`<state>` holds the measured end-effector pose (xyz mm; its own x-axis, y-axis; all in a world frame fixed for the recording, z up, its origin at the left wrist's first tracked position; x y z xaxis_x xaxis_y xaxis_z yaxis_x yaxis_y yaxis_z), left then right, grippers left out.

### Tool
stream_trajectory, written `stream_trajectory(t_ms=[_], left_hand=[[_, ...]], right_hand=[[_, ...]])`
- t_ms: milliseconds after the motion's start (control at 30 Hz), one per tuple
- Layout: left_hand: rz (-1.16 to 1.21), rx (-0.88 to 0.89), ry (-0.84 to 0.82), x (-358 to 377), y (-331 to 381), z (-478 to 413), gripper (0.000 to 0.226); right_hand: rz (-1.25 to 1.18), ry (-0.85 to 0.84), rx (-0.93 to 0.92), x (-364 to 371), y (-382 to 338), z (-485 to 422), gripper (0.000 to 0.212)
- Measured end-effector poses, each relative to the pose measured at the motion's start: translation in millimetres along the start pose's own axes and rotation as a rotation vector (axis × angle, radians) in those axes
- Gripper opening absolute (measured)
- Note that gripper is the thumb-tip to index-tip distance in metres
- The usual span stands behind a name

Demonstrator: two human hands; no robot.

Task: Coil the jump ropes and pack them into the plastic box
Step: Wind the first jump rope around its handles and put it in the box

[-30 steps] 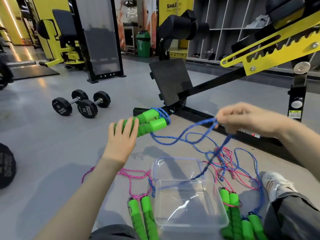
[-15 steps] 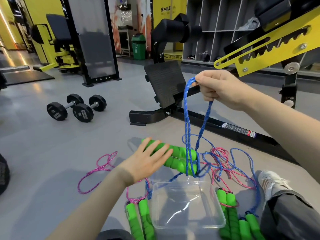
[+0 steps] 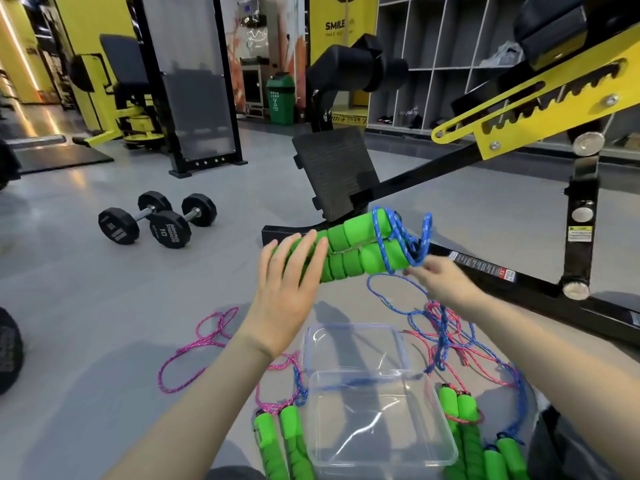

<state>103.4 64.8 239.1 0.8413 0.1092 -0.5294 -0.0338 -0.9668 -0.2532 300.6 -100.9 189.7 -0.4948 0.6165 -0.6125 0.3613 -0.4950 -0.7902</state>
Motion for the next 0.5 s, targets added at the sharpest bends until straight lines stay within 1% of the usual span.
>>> stream_trajectory(t_ms=[67,167,300,400,500], left_hand=[[0.005,-0.048,-0.022,2.1,-3.6,-3.1,0.075],[-0.058,-0.112,-0.059,7.1,-17.3,-0.7,0.067],[-0.148,-0.16,-0.167,18.9,-38.1,12.6,0.052],[-0.195,-0.145,-0.25,28.2,-38.4,21.0,0.052],[-0.23,-0.086,-0.27,31.9,-30.7,22.8,0.052]], right_hand=[[0.147,-0.106,-0.058,26.6,-11.0,9.4,0.022],[0.342,-0.148,-0.172,47.0,-28.6,26.9,0.021],[0.438,-0.182,-0.288,47.0,-47.5,55.3,0.019],[0.467,-0.229,-0.388,48.5,-67.6,70.0,0.021],[0.538,-0.252,-0.471,47.3,-89.4,75.6,0.033]])
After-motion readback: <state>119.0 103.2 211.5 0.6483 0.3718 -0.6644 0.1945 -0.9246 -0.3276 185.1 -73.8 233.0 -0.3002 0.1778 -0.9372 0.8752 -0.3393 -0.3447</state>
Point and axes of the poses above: each hand's wrist, its own z-axis away from the middle knuckle, its own x-axis out of the palm, y = z × x, the point moved 8 cm from there along -z, towards the middle knuckle, and after that the axes turned 14 degrees about -y, right-handed, at the moved point
